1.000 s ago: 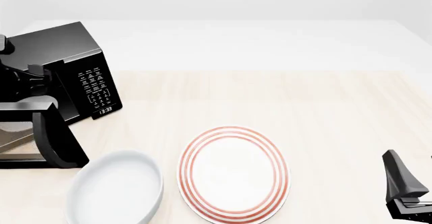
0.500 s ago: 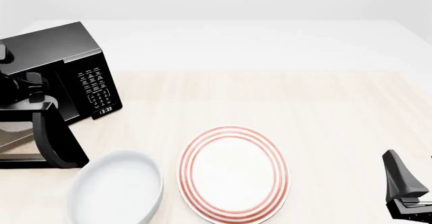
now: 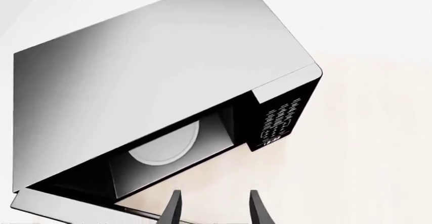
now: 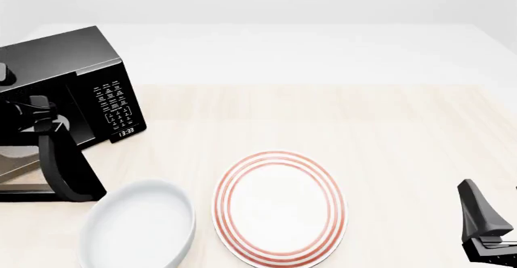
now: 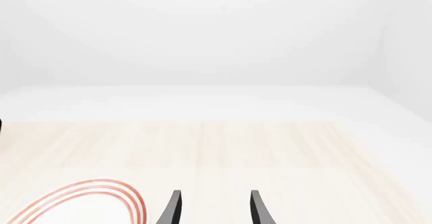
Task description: Open the microwave.
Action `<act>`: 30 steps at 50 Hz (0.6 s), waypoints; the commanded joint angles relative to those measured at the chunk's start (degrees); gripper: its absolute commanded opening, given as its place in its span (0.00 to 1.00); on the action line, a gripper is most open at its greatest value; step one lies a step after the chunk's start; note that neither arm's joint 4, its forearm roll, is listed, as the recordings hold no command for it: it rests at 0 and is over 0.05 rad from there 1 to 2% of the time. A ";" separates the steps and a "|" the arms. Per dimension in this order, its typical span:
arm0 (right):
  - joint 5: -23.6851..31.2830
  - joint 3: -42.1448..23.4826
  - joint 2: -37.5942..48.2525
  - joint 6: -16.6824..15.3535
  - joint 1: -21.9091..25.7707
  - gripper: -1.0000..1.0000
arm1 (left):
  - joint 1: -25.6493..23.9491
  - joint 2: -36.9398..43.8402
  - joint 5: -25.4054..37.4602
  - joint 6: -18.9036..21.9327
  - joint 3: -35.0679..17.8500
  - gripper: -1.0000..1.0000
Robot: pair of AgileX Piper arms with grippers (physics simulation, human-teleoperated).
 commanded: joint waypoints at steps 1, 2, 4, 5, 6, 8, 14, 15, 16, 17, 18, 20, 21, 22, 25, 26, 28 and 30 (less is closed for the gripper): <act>0.00 0.00 0.00 0.00 0.00 1.00 | -0.34 -0.58 0.03 -0.22 1.51 1.00; 0.00 0.00 0.00 0.00 0.00 1.00 | -0.30 -0.83 0.21 -0.17 1.58 1.00; 0.00 0.00 0.00 0.00 0.00 1.00 | -0.14 -1.39 0.55 -0.15 1.74 1.00; 0.00 0.00 0.00 0.00 0.00 1.00 | -0.10 -1.63 0.60 -0.23 1.88 1.00; 0.00 0.00 0.00 0.00 0.00 1.00 | -0.08 -1.82 0.57 -0.31 2.07 1.00; 0.00 0.00 0.00 0.00 0.00 1.00 | -0.03 -2.06 0.38 -0.42 2.55 1.00; 0.00 0.00 0.00 0.00 0.00 1.00 | 0.04 -2.52 0.22 -0.68 3.49 1.00; 0.00 0.00 0.00 0.00 0.00 1.00 | 0.05 -2.70 0.31 -0.72 3.60 1.00; 0.00 0.00 0.00 0.00 0.00 1.00 | 0.06 -2.87 0.38 -0.73 3.75 1.00; 0.00 0.00 0.00 0.00 0.00 1.00 | 0.08 -3.00 0.40 -0.80 3.91 1.00; 0.00 0.00 0.00 0.00 0.00 1.00 | 0.22 -3.19 0.41 -0.77 4.11 1.00; 0.00 0.00 0.00 0.00 0.00 1.00 | 0.52 -3.62 0.50 -0.73 4.56 1.00; 0.00 0.00 0.00 0.00 0.00 1.00 | 0.66 -3.87 0.60 -0.75 4.74 1.00; 0.00 0.00 0.00 0.00 0.00 1.00 | 0.72 -4.04 0.66 -0.73 4.89 1.00; 0.00 0.00 0.00 0.00 0.00 1.00 | 0.78 -4.79 0.93 -0.83 5.41 1.00; 0.00 0.00 0.00 0.00 0.00 1.00 | 0.84 -4.98 0.93 -0.85 5.66 1.00; 0.00 0.00 0.00 0.00 0.00 1.00 | 1.00 -5.56 1.12 -0.80 6.39 1.00; 0.00 0.00 0.00 0.00 0.00 1.00 | 1.06 -5.82 1.30 -0.79 6.49 1.00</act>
